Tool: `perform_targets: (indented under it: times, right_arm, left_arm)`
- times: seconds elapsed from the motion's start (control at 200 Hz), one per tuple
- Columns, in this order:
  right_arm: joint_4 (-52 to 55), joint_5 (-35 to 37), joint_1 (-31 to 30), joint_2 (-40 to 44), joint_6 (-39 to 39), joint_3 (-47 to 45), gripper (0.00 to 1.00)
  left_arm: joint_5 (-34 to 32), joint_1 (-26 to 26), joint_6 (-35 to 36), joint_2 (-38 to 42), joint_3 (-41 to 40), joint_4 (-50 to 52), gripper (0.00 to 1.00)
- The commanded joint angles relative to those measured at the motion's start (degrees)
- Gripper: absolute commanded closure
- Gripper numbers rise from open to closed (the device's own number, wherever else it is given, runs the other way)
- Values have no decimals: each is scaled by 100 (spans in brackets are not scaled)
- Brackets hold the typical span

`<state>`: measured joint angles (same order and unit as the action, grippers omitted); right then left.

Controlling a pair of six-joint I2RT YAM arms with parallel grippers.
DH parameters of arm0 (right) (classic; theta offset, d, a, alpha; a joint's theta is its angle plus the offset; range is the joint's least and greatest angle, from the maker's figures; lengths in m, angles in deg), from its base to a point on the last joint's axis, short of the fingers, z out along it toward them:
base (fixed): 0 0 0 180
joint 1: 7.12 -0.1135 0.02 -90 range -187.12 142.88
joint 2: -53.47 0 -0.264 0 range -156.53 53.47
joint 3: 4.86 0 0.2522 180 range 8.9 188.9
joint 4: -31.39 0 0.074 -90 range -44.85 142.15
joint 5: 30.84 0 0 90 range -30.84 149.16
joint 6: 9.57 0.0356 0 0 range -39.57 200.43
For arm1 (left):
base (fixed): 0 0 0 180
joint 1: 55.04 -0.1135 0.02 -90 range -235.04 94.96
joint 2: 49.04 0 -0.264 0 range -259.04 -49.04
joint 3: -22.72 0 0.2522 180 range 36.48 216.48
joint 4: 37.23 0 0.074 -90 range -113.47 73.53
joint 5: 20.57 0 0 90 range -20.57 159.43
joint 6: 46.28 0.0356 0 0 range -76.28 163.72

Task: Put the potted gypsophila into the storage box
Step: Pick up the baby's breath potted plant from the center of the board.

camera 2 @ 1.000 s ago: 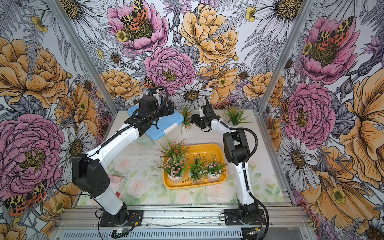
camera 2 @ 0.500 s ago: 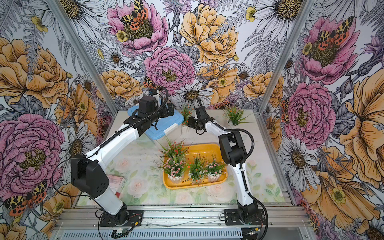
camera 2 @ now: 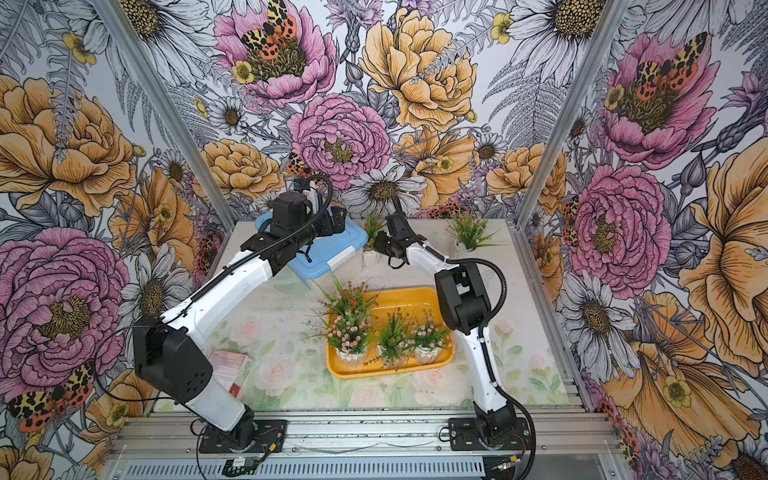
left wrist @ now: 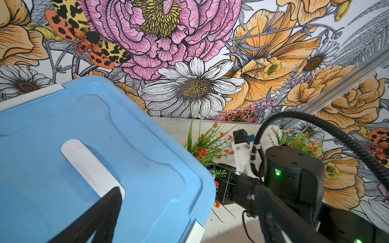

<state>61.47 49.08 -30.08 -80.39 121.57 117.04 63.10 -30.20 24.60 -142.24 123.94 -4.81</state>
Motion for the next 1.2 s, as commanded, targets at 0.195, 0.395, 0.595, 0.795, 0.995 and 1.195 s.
perform_targets:
  times: [0.195, 0.395, 0.595, 0.795, 0.995, 1.195]
  right_arm:
    - [1214, 800, 1, 12, -362, 19, 83]
    - [1207, 699, -18, -18, -409, 110, 90]
    - [1183, 795, -16, 196, -590, 198, 98]
    - [1188, 969, 45, 549, -916, 463, 100]
    - [1179, 1072, 44, 1047, -1113, 536, 100]
    - [1175, 1351, -43, 1975, -1096, -231, 100]
  left_arm:
    - [-4, -11, 0, 242, -141, 50, 1]
    - [-112, 29, 9, 371, -264, 49, 1]
    - [-226, 90, -13, 561, -447, 51, 1]
    - [-421, 261, 0, 962, -789, 42, 1]
    - [-527, 462, 21, 1547, -1365, 42, 1]
    - [-523, 628, -13, 2322, -2081, 42, 1]
